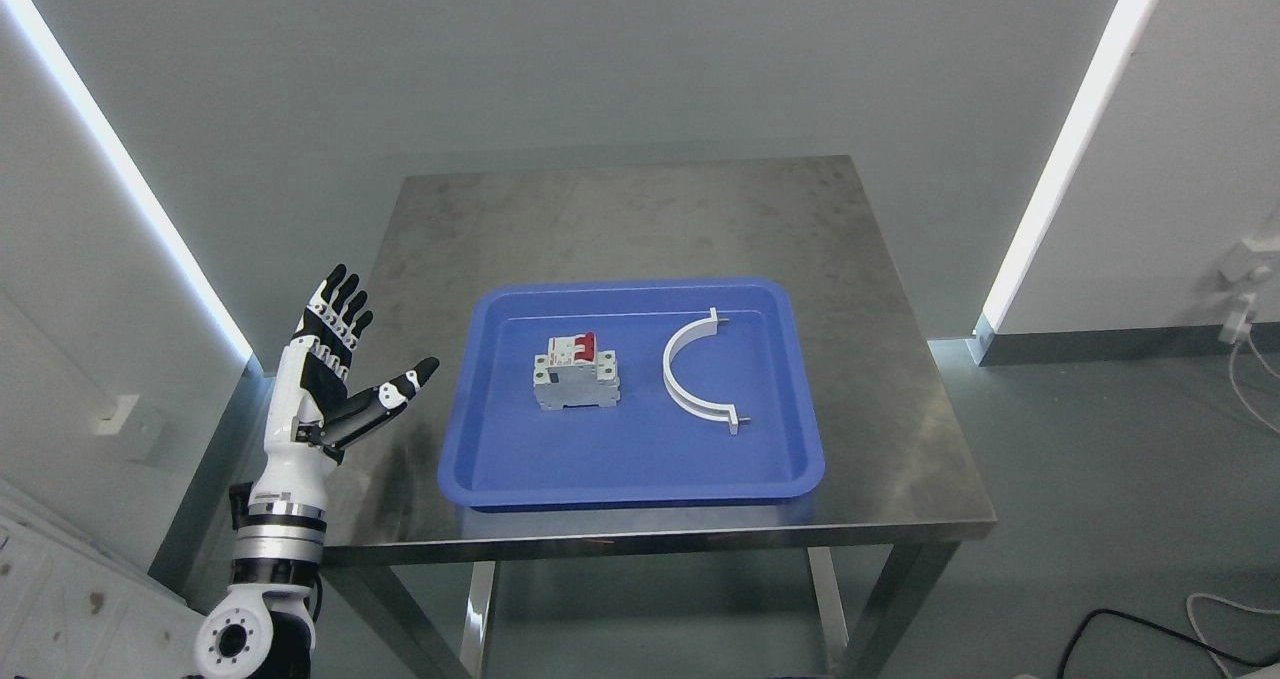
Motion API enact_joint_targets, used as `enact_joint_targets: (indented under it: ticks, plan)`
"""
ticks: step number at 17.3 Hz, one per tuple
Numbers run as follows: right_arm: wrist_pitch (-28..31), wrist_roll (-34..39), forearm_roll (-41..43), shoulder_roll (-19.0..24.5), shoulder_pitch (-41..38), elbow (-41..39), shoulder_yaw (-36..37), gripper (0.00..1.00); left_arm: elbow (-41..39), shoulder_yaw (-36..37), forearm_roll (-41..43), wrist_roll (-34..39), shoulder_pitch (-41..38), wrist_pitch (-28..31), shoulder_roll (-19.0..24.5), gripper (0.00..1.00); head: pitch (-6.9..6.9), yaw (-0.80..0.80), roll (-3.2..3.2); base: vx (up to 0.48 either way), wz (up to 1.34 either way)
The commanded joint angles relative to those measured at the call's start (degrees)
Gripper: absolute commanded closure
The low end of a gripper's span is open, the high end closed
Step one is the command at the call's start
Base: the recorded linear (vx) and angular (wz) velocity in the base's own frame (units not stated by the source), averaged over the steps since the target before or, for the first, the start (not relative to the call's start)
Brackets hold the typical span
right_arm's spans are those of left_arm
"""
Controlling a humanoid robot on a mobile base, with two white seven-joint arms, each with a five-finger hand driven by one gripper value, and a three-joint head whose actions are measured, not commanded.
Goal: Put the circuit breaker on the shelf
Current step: 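Reach the left hand toward the grey circuit breaker in the blue tray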
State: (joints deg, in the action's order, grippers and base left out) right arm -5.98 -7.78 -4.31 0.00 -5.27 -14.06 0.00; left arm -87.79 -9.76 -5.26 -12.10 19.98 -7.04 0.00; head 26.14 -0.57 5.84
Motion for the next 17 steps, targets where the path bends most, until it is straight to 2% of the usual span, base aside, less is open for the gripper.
enact_joint_targets:
  ticks: [1,5,10,11,12,14,17]
  plan:
    - [10.5,0.0,0.0,-1.0,0.0,0.0,-1.1,0.0,0.0,2.8,1.6,-0.1,-1.6,0.2,1.0,0.0,0.0,0.0,0.0,0.0,0.0]
    - [10.5,0.0,0.0,-1.0,0.0,0.0,-1.1,0.0,0.0,2.9,2.4,-1.9,1.6,0.4,1.0,0.0,0.0,0.0,0.0,0.0,0.0]
    - [10.5,0.0,0.0,-1.0,0.0,0.0,-1.1,0.0,0.3,7.2,11.1,-9.9,7.4,0.6,2.5,0.01,0.0,0.0,0.0,-0.001,-0.01]
    - [10.5,0.0,0.0,-1.0,0.0,0.0,-1.1,0.0,0.3,9.1,12.8,-11.9,8.6,2.8,3.7,0.02,0.0,0.0,0.0,0.0,0.0]
    - [10.5,0.0,0.0,-1.0,0.0,0.0,-1.1,0.0,0.3,10.7,16.0,-13.3,9.5,7.5,5.4,0.03,0.0,0.0,0.0,0.0,0.0]
    - [10.5,0.0,0.0,-1.0,0.0,0.0,-1.1,0.0,0.2,11.7,18.3,-14.4,11.5,13.3,5.9,0.03,0.0,0.0,0.0,0.0,0.0]
    - [10.5,0.0,0.0,-1.0,0.0,0.0,-1.1,0.0,0.3,12.1,22.4,-16.4,12.6,16.4,6.9,0.03,0.0,0.0,0.0,0.0,-0.01]
